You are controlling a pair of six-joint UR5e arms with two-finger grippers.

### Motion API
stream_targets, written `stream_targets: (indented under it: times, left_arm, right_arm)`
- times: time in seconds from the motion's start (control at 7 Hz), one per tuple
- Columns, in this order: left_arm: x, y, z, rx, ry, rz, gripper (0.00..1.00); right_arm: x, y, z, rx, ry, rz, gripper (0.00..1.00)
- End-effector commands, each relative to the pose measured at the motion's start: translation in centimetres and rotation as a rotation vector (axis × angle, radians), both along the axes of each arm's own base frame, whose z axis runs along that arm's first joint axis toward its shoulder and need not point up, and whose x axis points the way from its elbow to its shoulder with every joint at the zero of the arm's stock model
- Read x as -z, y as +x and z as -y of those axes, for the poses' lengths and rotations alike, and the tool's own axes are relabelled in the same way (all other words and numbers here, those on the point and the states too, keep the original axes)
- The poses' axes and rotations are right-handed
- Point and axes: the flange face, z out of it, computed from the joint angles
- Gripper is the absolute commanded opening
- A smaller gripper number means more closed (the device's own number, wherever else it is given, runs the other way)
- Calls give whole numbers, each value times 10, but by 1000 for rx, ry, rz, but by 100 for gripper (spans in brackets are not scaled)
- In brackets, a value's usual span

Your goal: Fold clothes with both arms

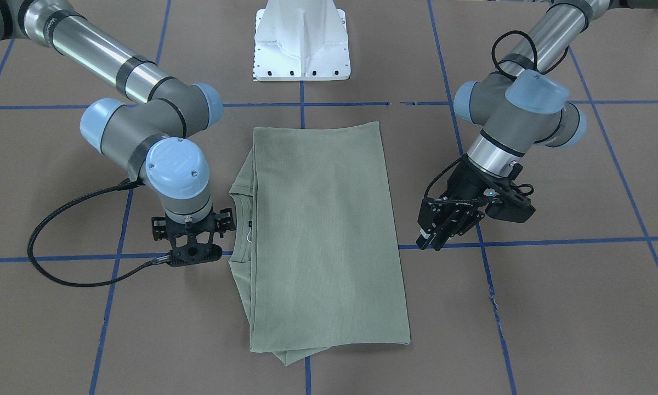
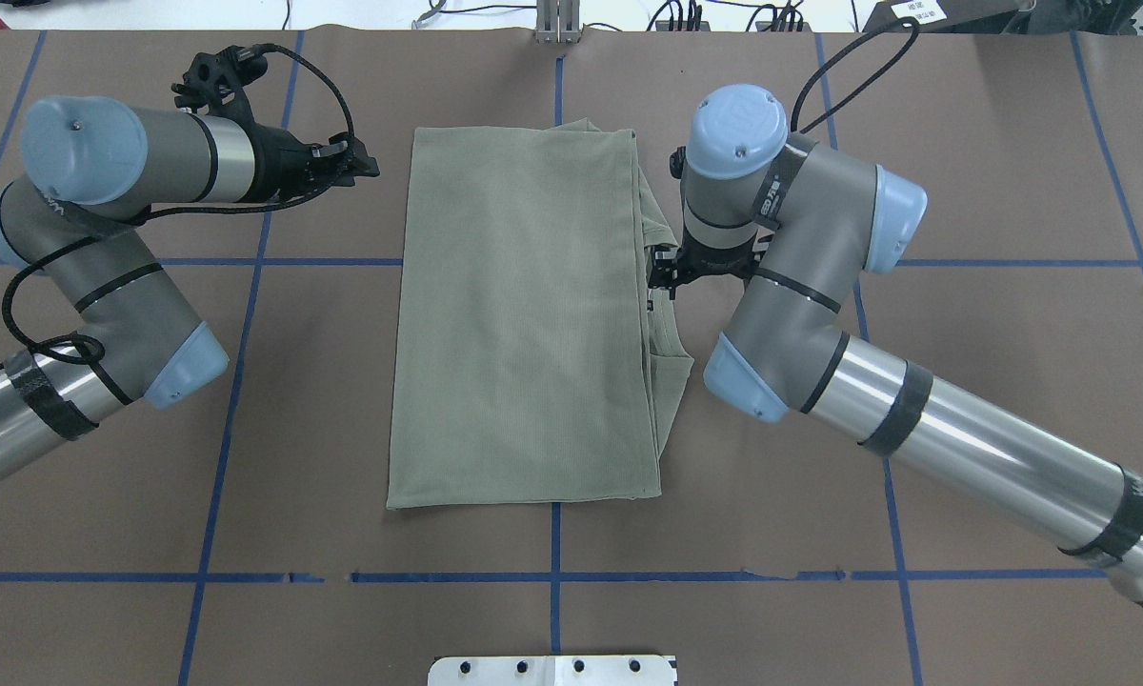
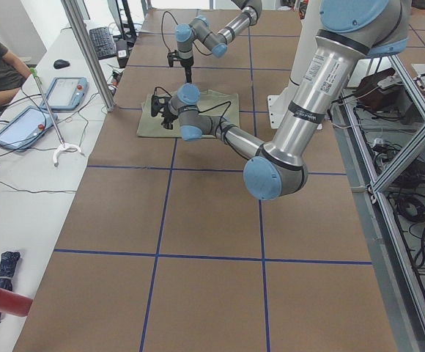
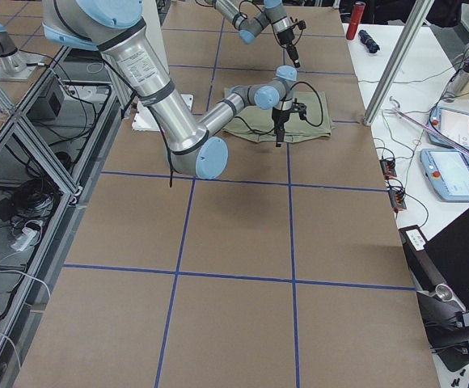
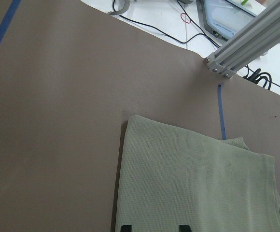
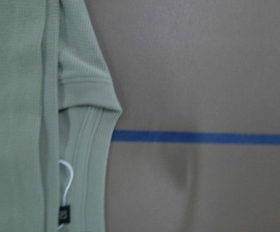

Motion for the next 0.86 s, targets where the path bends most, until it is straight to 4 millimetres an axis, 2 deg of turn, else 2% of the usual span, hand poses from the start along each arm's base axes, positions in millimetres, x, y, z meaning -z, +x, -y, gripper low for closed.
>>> stream_targets:
  times: [0.0,0.14,0.29,0.57,0.71]
  left_arm:
    - [1,-1,0,-1,1,-1,44]
    - [1,-1,0,1,1,-1,44]
    - [0,-1,0,1,0,0,44]
    - [2,-3,0,3,1,-2,44]
    - [3,-3,0,3,3,-5,44]
  right_arm:
    - [38,-6,-82,-261,-164,111,100]
    - [43,-27,-115,-411,-188,166,100]
    - [27,-37,-135,-512,-271,210,100]
    - [26,-48,-178,-592,-339,260,100]
    - [26,-54,-190,-598,-358,259,100]
